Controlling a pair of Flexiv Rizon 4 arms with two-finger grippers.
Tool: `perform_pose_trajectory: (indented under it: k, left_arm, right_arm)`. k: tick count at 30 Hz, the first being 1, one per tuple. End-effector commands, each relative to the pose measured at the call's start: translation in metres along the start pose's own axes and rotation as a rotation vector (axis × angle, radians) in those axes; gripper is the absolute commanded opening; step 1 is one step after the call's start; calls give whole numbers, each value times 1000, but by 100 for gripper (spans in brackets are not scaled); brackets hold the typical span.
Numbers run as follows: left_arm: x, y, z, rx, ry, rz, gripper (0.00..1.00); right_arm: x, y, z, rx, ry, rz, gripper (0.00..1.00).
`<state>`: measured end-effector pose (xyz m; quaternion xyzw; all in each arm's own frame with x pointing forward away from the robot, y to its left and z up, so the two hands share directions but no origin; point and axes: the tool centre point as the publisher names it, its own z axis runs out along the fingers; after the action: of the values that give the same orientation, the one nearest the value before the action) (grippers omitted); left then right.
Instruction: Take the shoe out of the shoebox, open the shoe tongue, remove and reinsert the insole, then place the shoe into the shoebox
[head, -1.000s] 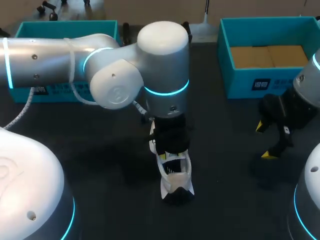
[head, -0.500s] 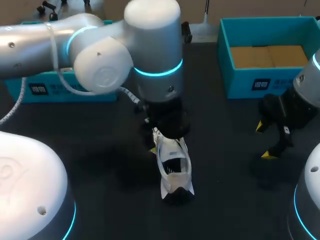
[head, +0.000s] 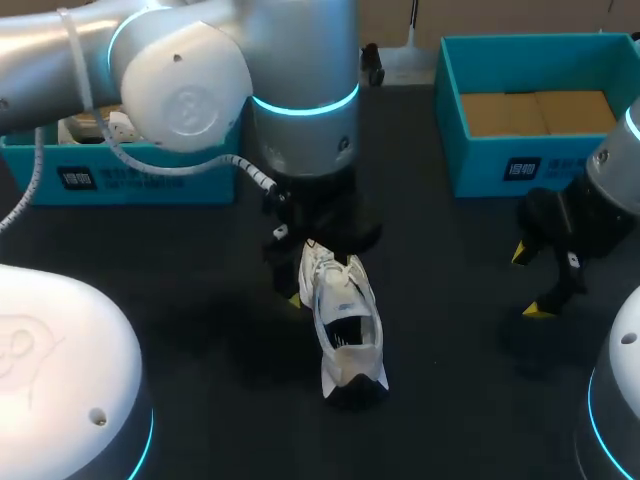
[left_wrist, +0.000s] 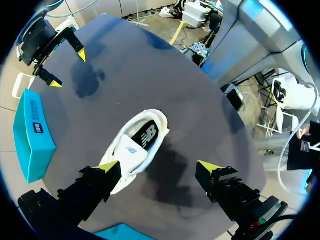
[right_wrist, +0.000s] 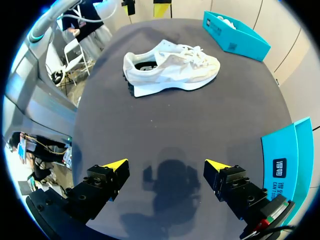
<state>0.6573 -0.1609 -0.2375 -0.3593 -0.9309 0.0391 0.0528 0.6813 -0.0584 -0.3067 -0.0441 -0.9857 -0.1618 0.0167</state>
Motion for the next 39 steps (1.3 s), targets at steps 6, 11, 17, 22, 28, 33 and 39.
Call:
perform_pose_trajectory:
  k: [6, 11, 17, 22, 28, 33, 39]
  left_arm:
    - [25, -34, 12, 75, 136, -396, 100]
    - [31, -53, 14, -19, 29, -864, 100]
    - [31, -53, 14, -19, 29, -864, 100]
    - [25, -58, 28, -27, 21, -862, 100]
    - [20, -64, 53, 2, 27, -855, 100]
    - [27, -70, 68, 16, 15, -832, 100]
    - [27, -72, 85, 8, 13, -823, 100]
  right_arm:
    - [1, 0, 1, 2, -2, 0, 100]
    - [1, 0, 1, 2, -2, 0, 100]
    - [1, 0, 1, 2, -2, 0, 100]
    - [1, 0, 1, 2, -2, 0, 100]
    - [1, 0, 1, 2, -2, 0, 100]
    - [1, 0, 1, 2, -2, 0, 100]
    - [1, 0, 1, 2, -2, 0, 100]
